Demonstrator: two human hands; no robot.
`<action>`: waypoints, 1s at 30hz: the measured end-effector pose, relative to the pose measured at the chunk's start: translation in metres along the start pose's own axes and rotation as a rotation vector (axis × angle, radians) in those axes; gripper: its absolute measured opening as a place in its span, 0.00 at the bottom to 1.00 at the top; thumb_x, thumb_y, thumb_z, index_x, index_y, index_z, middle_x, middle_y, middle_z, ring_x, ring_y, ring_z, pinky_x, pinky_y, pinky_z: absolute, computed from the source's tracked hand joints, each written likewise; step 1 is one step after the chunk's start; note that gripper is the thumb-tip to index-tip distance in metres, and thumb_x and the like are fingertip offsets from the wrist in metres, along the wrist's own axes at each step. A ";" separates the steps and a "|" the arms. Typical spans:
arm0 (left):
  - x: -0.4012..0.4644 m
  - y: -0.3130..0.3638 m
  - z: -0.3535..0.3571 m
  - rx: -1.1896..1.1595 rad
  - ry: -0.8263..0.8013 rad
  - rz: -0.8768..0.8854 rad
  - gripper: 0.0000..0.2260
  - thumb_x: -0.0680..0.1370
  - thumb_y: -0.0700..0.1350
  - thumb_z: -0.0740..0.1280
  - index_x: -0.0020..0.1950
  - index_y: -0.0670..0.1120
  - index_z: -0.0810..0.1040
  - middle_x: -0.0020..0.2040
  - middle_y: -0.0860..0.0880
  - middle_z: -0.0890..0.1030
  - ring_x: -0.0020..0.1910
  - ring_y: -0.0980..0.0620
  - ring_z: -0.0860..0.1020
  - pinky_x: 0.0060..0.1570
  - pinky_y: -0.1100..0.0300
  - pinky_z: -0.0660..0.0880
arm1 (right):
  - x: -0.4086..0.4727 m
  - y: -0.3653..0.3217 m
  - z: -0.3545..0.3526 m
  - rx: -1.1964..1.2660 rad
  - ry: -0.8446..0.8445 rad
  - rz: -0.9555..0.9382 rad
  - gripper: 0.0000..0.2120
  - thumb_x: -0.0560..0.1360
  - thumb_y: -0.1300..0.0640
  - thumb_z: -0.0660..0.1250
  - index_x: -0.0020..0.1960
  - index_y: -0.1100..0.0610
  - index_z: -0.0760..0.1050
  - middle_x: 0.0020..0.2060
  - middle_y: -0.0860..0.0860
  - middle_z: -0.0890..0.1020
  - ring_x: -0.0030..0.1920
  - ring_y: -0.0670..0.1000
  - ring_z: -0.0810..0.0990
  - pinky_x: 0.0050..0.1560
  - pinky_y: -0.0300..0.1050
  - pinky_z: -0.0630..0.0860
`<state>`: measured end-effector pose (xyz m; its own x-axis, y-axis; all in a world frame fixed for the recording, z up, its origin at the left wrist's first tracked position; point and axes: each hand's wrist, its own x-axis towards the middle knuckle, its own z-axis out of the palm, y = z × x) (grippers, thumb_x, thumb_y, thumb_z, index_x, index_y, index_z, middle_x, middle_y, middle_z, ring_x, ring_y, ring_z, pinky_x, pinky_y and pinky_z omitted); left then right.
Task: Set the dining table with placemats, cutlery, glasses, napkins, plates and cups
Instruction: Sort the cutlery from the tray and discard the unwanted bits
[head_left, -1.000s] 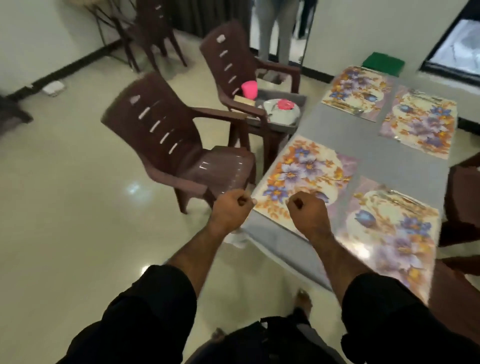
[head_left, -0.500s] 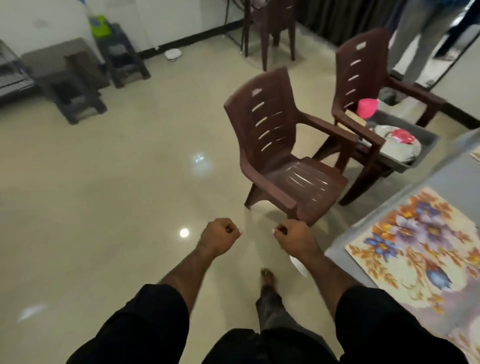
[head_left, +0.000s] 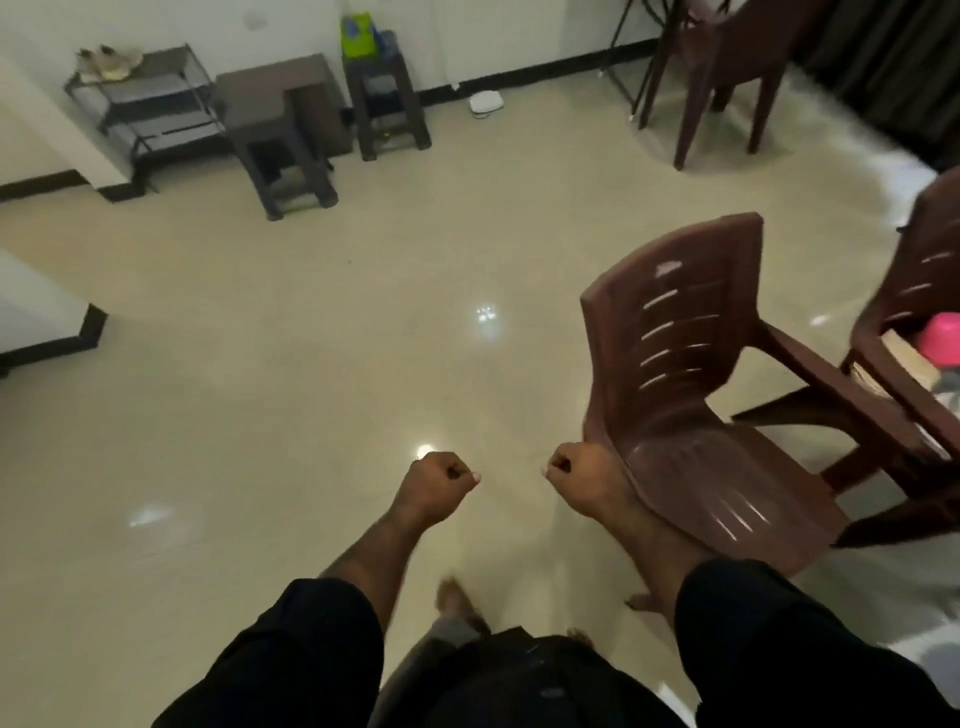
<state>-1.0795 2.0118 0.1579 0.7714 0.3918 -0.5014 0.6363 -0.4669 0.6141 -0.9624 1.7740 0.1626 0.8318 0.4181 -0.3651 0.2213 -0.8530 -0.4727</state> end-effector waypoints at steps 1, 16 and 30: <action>0.016 0.000 -0.008 -0.011 -0.005 -0.007 0.10 0.78 0.53 0.76 0.41 0.49 0.83 0.40 0.52 0.84 0.39 0.53 0.81 0.39 0.61 0.73 | 0.020 -0.008 -0.002 0.002 -0.020 -0.009 0.12 0.76 0.43 0.70 0.45 0.51 0.82 0.41 0.45 0.85 0.44 0.48 0.81 0.45 0.44 0.76; 0.323 0.083 -0.185 0.124 -0.134 0.116 0.10 0.79 0.54 0.74 0.44 0.49 0.83 0.43 0.54 0.84 0.44 0.52 0.82 0.42 0.58 0.77 | 0.287 -0.129 -0.051 0.131 -0.016 0.182 0.10 0.77 0.42 0.71 0.47 0.48 0.82 0.42 0.42 0.83 0.43 0.44 0.81 0.45 0.46 0.82; 0.589 0.301 -0.178 0.228 -0.310 0.260 0.10 0.78 0.55 0.75 0.43 0.50 0.83 0.43 0.50 0.86 0.45 0.48 0.85 0.44 0.54 0.81 | 0.535 -0.058 -0.184 0.258 0.158 0.464 0.12 0.78 0.44 0.70 0.40 0.49 0.77 0.40 0.42 0.82 0.42 0.49 0.81 0.42 0.45 0.81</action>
<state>-0.4351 2.2435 0.1562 0.8492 -0.0008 -0.5281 0.3796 -0.6943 0.6114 -0.4363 1.9900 0.1426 0.8829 -0.0523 -0.4666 -0.3023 -0.8238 -0.4796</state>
